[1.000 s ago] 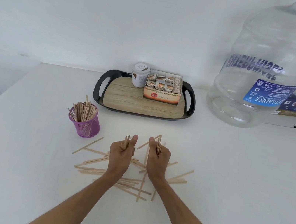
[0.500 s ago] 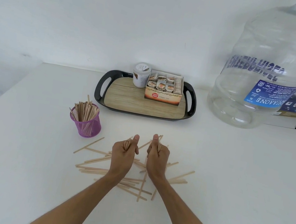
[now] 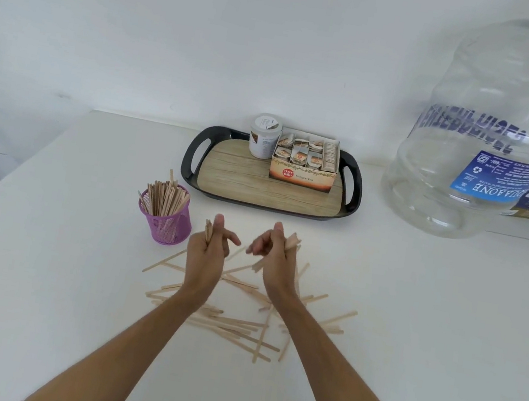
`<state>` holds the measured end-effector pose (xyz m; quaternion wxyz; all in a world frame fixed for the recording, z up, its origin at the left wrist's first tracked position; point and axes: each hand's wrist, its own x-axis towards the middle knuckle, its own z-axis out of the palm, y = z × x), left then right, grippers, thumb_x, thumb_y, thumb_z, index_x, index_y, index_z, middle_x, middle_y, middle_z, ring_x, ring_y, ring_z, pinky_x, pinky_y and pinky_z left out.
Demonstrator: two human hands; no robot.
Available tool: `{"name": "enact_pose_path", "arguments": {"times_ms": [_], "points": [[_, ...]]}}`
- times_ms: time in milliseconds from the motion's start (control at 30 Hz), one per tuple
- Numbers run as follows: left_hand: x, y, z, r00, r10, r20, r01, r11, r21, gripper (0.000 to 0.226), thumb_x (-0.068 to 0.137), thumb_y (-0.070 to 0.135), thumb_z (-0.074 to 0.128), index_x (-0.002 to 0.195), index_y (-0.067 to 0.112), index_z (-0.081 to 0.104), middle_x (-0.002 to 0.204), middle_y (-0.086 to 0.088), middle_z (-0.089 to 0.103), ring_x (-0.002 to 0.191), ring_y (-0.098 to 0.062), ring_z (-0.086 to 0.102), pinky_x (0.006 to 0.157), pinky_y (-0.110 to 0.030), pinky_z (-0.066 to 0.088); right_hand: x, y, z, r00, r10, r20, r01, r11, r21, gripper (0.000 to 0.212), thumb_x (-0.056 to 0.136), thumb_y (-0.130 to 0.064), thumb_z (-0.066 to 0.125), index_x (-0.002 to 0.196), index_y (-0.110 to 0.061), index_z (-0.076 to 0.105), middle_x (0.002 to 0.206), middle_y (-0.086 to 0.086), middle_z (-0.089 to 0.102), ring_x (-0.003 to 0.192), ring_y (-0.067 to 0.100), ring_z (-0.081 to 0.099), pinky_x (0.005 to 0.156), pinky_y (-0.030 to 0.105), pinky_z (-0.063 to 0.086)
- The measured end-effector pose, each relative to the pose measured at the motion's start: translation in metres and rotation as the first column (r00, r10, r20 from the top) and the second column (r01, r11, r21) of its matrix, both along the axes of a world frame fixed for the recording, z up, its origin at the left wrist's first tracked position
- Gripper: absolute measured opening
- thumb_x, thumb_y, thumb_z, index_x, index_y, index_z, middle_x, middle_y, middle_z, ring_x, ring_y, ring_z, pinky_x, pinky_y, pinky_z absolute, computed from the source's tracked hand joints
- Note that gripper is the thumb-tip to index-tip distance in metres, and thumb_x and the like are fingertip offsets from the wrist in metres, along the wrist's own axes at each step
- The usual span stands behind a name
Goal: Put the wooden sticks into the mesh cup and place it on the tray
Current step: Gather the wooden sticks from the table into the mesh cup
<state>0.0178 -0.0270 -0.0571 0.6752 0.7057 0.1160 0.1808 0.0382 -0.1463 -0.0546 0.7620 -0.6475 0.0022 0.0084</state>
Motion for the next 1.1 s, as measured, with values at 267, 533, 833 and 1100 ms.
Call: {"name": "enact_pose_path", "arguments": {"times_ms": [267, 533, 833, 1100], "points": [[0.031, 0.063, 0.055, 0.992, 0.118, 0.051, -0.106, 0.977, -0.185, 0.052, 0.096, 0.050, 0.050, 0.068, 0.012, 0.072, 0.042, 0.003, 0.036, 0.040, -0.013, 0.031, 0.040, -0.023, 0.028, 0.035, 0.057, 0.043, 0.994, 0.107, -0.021, -0.106, 0.993, 0.050, 0.058, 0.108, -0.032, 0.022, 0.080, -0.007, 0.066, 0.087, 0.008, 0.070, 0.087, 0.015, 0.065, 0.083, 0.031, 0.042], [0.056, 0.121, 0.071, 0.980, 0.197, 0.011, -0.198, 0.979, 0.048, 0.062, 0.099, 0.060, 0.028, 0.068, 0.029, 0.074, 0.088, 0.016, 0.071, 0.085, 0.006, 0.062, 0.087, -0.030, 0.043, 0.063, 0.119, 0.056, 0.986, 0.168, 0.016, -0.168, 0.985, 0.050, 0.059, 0.108, -0.039, 0.022, 0.109, -0.005, 0.070, 0.112, 0.003, 0.070, 0.103, 0.002, 0.061, 0.083, 0.006, 0.040], [0.068, 0.142, 0.035, 0.945, 0.289, -0.150, -0.220, 0.906, 0.361, 0.036, 0.096, 0.055, 0.039, 0.110, 0.031, 0.062, 0.109, 0.035, 0.060, 0.143, -0.002, 0.010, 0.115, -0.050, -0.004, 0.067, 0.162, 0.031, 0.973, 0.223, -0.054, -0.225, 0.973, -0.040, 0.044, 0.104, -0.044, 0.036, 0.136, -0.021, 0.057, 0.148, -0.001, 0.049, 0.129, 0.006, 0.045, 0.112, 0.028, 0.037], [0.053, 0.142, 0.040, 0.966, 0.252, -0.058, -0.229, 0.938, 0.259, 0.042, 0.086, 0.054, 0.062, 0.121, 0.031, 0.058, 0.128, 0.014, 0.056, 0.122, -0.007, 0.036, 0.092, -0.004, 0.022, 0.063, 0.149, 0.032, 0.997, 0.083, -0.005, -0.082, 0.967, -0.243, 0.063, 0.093, -0.059, 0.051, 0.145, -0.025, 0.042, 0.134, -0.010, 0.055, 0.123, 0.009, 0.052, 0.107, 0.036, 0.041]]}}
